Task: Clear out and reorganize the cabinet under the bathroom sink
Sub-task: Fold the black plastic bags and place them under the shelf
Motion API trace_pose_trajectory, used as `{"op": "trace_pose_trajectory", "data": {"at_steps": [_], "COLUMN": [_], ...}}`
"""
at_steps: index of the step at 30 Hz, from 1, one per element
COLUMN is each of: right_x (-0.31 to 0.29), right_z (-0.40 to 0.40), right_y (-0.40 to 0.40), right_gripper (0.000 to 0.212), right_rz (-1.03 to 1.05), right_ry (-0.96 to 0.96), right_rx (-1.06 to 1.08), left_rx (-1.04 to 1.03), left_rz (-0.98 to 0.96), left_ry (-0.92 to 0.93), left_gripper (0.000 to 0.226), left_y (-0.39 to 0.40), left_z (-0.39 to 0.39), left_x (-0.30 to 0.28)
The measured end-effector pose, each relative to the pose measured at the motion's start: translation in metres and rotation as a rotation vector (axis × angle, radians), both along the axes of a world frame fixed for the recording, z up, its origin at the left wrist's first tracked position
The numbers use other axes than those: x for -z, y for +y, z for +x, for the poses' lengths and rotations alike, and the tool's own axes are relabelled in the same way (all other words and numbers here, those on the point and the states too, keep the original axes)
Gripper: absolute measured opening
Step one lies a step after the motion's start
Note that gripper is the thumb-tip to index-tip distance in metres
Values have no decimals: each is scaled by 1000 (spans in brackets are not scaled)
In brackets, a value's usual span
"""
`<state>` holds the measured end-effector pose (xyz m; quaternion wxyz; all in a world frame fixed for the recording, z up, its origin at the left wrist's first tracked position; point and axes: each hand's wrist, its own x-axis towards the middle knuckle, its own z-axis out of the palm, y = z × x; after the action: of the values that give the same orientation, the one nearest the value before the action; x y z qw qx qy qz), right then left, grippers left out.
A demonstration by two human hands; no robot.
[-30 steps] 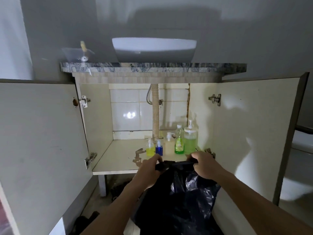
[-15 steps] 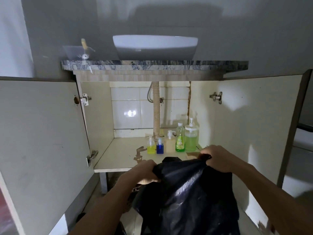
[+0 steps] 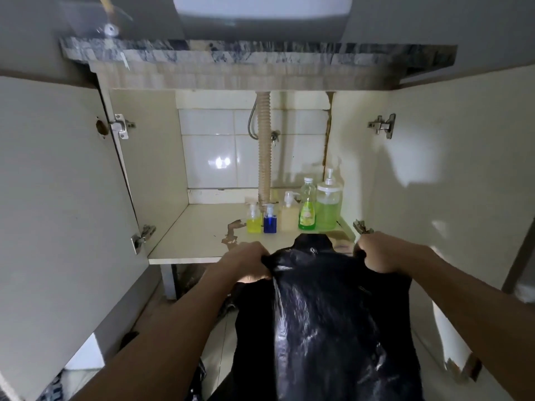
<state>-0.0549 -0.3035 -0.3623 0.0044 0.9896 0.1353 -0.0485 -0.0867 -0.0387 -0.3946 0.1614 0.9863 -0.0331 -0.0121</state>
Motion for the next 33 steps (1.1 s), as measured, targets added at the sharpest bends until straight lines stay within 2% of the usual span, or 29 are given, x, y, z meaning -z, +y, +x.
{"op": "trace_pose_trajectory", "data": {"at_steps": [4, 6, 10, 11, 13, 15, 17, 19, 21, 24, 26, 28, 31, 33], "right_x": [13, 12, 6, 6, 6, 9, 17, 27, 47, 101, 146, 185, 230, 261], "right_z": [40, 53, 69, 69, 60, 50, 39, 34, 20, 3, -6, -10, -22, -34], "right_y": [9, 10, 8, 8, 8, 6, -3, -21, -38, -54, -61, -64, -62, -61], "right_gripper": [20, 25, 20, 22, 30, 35, 34, 27, 17, 21, 19, 34, 49, 52], "right_rz": [-58, -18, 282, 376, 519, 610, 616, 548, 445, 232, 156, 143, 190, 140], "right_ry": [-83, -217, -506, -561, -647, -712, -677, -611, -460, -141, 14, 120, 151, 152], "right_rx": [-25, 12, 17, 7, -7, -32, -66, -56, 28, 104, 125, 154, 177, 174], "left_rx": [-156, -238, -355, -361, -348, -300, -223, -144, 39, 285, 311, 289, 230, 194], "left_rz": [159, 232, 344, 343, 284, 218, 247, 328, 509, 682, 646, 602, 527, 484], "left_ry": [-217, -350, -427, -445, -478, -483, -477, -472, -362, -146, -24, 66, 175, 240], "left_gripper": [19, 20, 27, 25, 6, 6, 6, 20, 30, 28, 27, 28, 34, 39], "left_y": [-12, -17, -27, -30, -36, -37, -37, -33, -35, -46, -52, -57, -65, -69], "left_z": [29, 38, 41, 38, 30, 20, -1, -12, -29, -48, -53, -58, -71, -81], "left_x": [10, 4, -16, -21, -29, -29, -21, -5, 24, 71, 102, 131, 175, 202]}}
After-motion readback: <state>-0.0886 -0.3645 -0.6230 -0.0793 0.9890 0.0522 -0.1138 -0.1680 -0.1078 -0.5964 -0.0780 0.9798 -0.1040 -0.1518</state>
